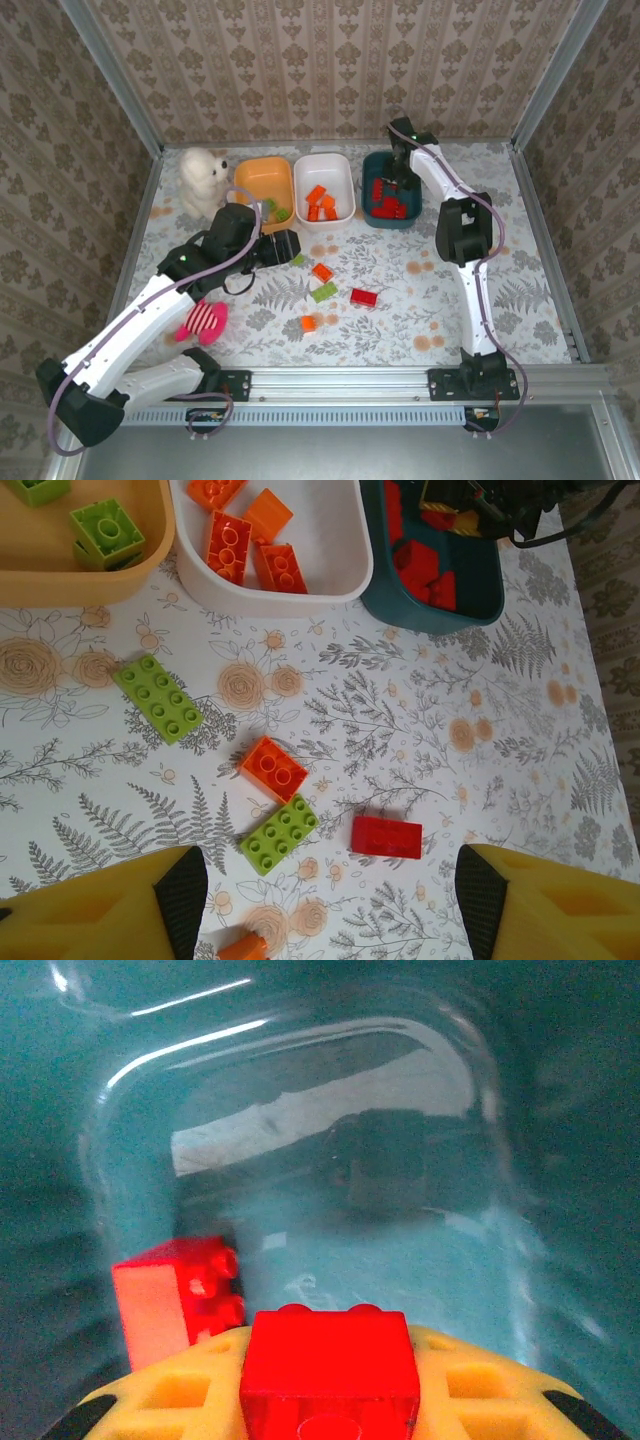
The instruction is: Sort the legos into containers by color
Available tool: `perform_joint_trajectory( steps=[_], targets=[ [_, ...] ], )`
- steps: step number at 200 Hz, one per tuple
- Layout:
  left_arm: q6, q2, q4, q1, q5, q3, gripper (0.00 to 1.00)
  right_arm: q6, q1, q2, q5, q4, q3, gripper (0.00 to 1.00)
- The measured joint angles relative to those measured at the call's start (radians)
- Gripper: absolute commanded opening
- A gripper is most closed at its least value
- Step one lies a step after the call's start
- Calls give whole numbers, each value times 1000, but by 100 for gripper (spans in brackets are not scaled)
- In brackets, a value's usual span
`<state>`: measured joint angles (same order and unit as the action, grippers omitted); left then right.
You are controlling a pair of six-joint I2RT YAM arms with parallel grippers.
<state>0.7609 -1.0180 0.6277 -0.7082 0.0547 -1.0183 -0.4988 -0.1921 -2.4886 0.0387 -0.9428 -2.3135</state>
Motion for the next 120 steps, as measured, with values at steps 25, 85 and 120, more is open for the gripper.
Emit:
perform_joint_trajectory(
  steps=[25, 85, 120],
  targets=[
    [0, -16, 0, 0, -3, -4, 70, 7, -2, -39, -41, -27, -34, 37],
    [-1, -50, 0, 0, -2, -4, 71, 16, -2, -36, -52, -54, -34, 56],
    [-1, -50, 8, 0, -3, -9, 71, 29, -2, 34, -53, -61, -34, 56]
  ],
)
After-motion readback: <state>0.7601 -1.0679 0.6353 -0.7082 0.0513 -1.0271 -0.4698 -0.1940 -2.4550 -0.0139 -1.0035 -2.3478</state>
